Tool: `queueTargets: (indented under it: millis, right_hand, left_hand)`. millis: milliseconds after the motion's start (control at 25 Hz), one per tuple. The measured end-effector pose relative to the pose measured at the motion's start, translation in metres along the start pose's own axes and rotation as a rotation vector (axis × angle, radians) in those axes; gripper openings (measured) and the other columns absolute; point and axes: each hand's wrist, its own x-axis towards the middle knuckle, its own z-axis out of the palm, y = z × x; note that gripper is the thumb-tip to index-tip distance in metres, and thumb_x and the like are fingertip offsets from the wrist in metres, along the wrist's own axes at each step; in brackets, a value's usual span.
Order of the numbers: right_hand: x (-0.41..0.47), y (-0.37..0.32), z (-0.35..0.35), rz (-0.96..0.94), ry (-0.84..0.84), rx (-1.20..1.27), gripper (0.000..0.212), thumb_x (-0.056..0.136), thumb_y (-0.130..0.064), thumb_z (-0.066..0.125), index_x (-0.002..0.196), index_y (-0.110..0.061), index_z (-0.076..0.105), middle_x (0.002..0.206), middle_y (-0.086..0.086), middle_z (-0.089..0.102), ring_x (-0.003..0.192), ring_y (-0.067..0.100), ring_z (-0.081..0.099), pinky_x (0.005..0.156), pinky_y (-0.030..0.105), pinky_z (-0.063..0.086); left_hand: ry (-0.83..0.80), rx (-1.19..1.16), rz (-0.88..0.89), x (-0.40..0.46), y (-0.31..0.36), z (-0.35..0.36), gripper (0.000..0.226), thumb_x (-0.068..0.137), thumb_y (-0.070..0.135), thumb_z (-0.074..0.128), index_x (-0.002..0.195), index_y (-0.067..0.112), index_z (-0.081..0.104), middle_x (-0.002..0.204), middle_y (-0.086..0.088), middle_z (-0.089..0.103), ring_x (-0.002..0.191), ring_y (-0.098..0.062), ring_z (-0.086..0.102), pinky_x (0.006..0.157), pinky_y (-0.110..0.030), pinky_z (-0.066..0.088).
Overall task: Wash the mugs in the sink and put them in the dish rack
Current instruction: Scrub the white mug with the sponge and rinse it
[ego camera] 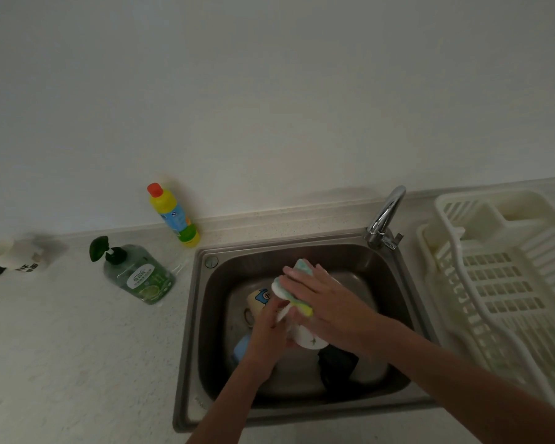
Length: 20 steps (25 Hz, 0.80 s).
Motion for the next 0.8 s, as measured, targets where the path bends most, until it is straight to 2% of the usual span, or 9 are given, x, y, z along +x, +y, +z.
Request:
queueTargets:
  millis: [80,160,240,320,440,560,680,760,800]
  right_hand:
    - [0.012,0.016,0.004,-0.018,-0.033,-0.119,0.056,0.098,-0.043,0.054,0.148,-0.023,0.038,0.161,-0.001,0.025,0.151,0.022,0.014,0.123,0.047,0.011]
    - [0.011,0.032,-0.002,0.165,-0.156,0.168,0.055,0.103,-0.050,0.035,0.154,-0.032,0.028,0.164,-0.009,0.016,0.151,0.008,0.004,0.125,0.045,0.001]
    - [-0.005,0.044,-0.006,0.309,-0.197,0.426,0.056,0.101,-0.055,0.026,0.154,-0.039,0.018,0.163,-0.016,0.013,0.149,0.001,0.003,0.125,0.041,0.003]
    - [-0.025,0.036,-0.007,0.343,-0.187,0.440,0.057,0.099,-0.057,0.029,0.153,-0.045,0.013,0.162,-0.021,0.008,0.150,0.004,-0.002,0.124,0.036,0.003]
    - [-0.036,0.004,0.002,0.176,-0.159,0.228,0.059,0.103,-0.051,0.030,0.157,-0.038,0.010,0.162,-0.022,-0.003,0.143,-0.004,-0.017,0.117,0.021,-0.010]
    - [-0.013,0.003,0.007,0.096,-0.069,0.052,0.058,0.103,-0.050,0.025,0.157,-0.027,0.020,0.165,-0.010,0.010,0.151,0.011,-0.003,0.124,0.034,-0.003]
    - [0.004,0.024,-0.004,0.317,-0.200,0.398,0.054,0.104,-0.047,0.031,0.155,-0.027,0.027,0.163,-0.008,0.020,0.151,0.011,0.008,0.124,0.040,0.007]
    - [-0.003,0.037,-0.007,0.444,-0.158,0.664,0.056,0.100,-0.052,0.035,0.152,-0.032,0.032,0.160,-0.011,0.026,0.150,0.009,0.016,0.122,0.036,0.017]
    - [-0.011,0.038,-0.009,0.456,-0.133,0.678,0.057,0.098,-0.056,0.035,0.151,-0.035,0.032,0.160,-0.014,0.026,0.149,0.008,0.018,0.122,0.035,0.018]
  left_hand:
    - [-0.028,0.029,-0.015,-0.001,0.002,0.010,0.043,0.101,0.002,0.045,0.120,0.039,0.057,0.123,0.005,0.061,0.109,-0.016,0.064,0.073,-0.040,0.062]
    - [-0.032,0.012,-0.027,-0.001,0.000,0.009,0.051,0.099,-0.004,0.039,0.126,0.035,0.058,0.125,0.004,0.060,0.112,-0.017,0.063,0.076,-0.049,0.061]
    - [-0.007,-0.034,-0.034,-0.002,-0.002,-0.001,0.049,0.099,-0.004,0.038,0.127,0.030,0.059,0.125,0.001,0.061,0.113,-0.021,0.063,0.075,-0.051,0.061]
    - [0.006,-0.079,-0.048,-0.002,-0.008,-0.012,0.043,0.101,0.001,0.040,0.126,0.029,0.060,0.125,-0.003,0.062,0.112,-0.023,0.064,0.074,-0.051,0.061]
    - [0.015,-0.088,-0.084,-0.003,-0.016,-0.010,0.040,0.102,0.006,0.043,0.125,0.033,0.060,0.125,-0.005,0.063,0.110,-0.024,0.065,0.077,-0.055,0.060]
    - [-0.024,-0.089,-0.065,-0.002,-0.015,0.007,0.037,0.102,0.011,0.048,0.120,0.040,0.062,0.127,0.000,0.063,0.113,-0.023,0.064,0.078,-0.057,0.059]
    - [-0.039,-0.105,-0.083,-0.001,-0.010,0.003,0.040,0.103,0.010,0.043,0.124,0.039,0.062,0.125,0.001,0.063,0.114,-0.022,0.063,0.077,-0.058,0.059]
    - [-0.019,-0.100,-0.074,0.001,-0.011,-0.009,0.042,0.102,0.005,0.042,0.127,0.034,0.061,0.125,-0.001,0.064,0.114,-0.023,0.063,0.076,-0.057,0.059]
    - [-0.006,-0.102,-0.072,0.001,-0.012,-0.015,0.042,0.102,0.004,0.042,0.128,0.031,0.060,0.124,-0.002,0.064,0.114,-0.024,0.063,0.075,-0.055,0.060]
